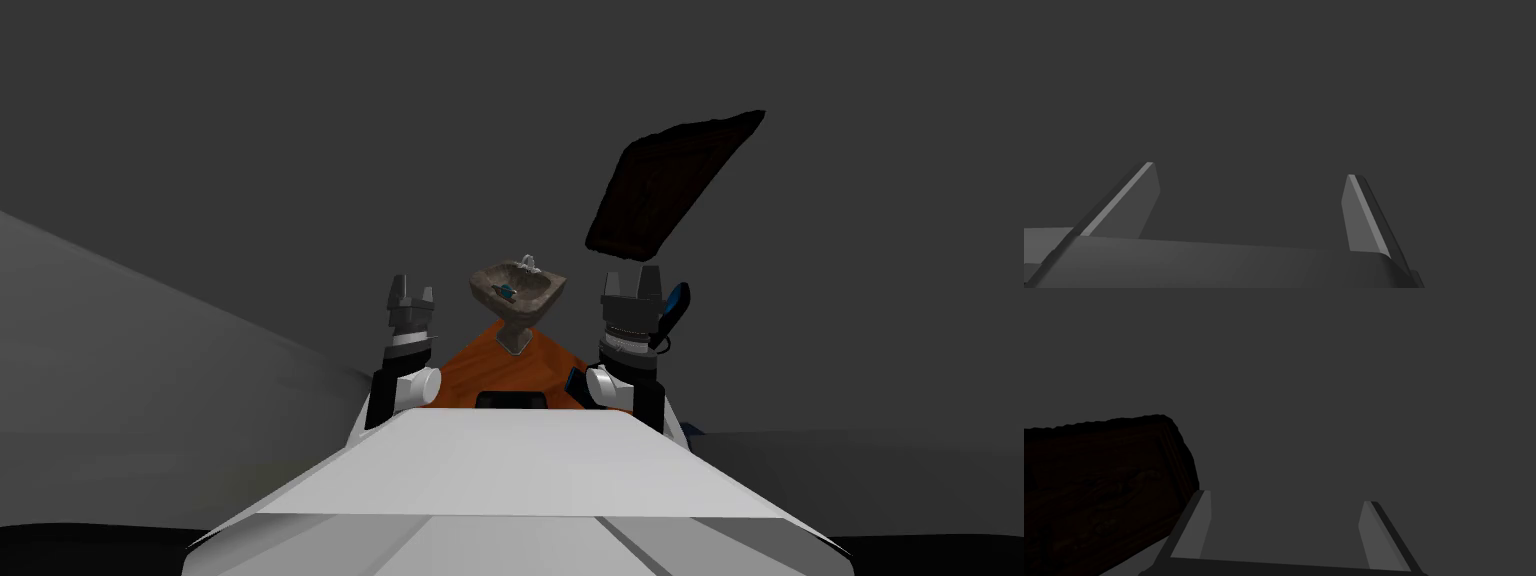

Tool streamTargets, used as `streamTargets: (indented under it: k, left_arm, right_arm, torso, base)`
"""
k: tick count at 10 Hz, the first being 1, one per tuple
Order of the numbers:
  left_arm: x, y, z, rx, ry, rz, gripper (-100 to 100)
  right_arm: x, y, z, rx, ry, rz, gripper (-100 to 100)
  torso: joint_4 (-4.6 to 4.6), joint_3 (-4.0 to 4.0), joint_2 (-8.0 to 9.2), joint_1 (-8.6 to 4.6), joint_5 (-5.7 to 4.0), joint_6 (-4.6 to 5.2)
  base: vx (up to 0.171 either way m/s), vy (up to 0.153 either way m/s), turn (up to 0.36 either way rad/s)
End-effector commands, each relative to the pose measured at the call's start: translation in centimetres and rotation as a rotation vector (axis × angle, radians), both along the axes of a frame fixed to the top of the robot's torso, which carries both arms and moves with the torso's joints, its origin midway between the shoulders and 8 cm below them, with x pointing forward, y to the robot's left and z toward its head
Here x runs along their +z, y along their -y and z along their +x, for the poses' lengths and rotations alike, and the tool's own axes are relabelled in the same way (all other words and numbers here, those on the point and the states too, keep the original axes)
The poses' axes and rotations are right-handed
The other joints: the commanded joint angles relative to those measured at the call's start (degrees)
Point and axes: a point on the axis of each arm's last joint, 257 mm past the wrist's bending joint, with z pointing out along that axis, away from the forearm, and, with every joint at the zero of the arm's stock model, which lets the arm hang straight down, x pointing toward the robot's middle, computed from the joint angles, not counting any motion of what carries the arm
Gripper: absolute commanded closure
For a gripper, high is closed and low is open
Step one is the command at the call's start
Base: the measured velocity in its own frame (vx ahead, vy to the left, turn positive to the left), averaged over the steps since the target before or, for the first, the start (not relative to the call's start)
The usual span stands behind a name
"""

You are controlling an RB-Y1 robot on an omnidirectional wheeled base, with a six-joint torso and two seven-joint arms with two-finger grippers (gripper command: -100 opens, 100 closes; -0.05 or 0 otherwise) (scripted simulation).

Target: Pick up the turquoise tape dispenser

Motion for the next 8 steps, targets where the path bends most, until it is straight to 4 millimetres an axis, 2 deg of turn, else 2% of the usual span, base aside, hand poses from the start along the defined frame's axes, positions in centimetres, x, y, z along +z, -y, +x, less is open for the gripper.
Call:
streamTargets:
  k: [1,8]
  left_arm:
    - [0.0,0.4,0.4,-0.02,-0.018,0.024,-100]
    - [-0.3,1.8,3.0,-0.104,-0.122,0.082,-100]
  right_arm:
    - [0.0,0.0,0.0,0.0,0.0,0.0,0]
    - [0.0,0.0,0.0,0.0,0.0,0.0,0]
  torso:
    - [0.0,0.0,0.0,0.0,0.0,0.0]
    - [-0.05,-0.13,-0.22,0.09,0.02,-0.01]
  base:
    - [0.017,0.009,-0.029]
    - [0.057,0.029,-0.053]
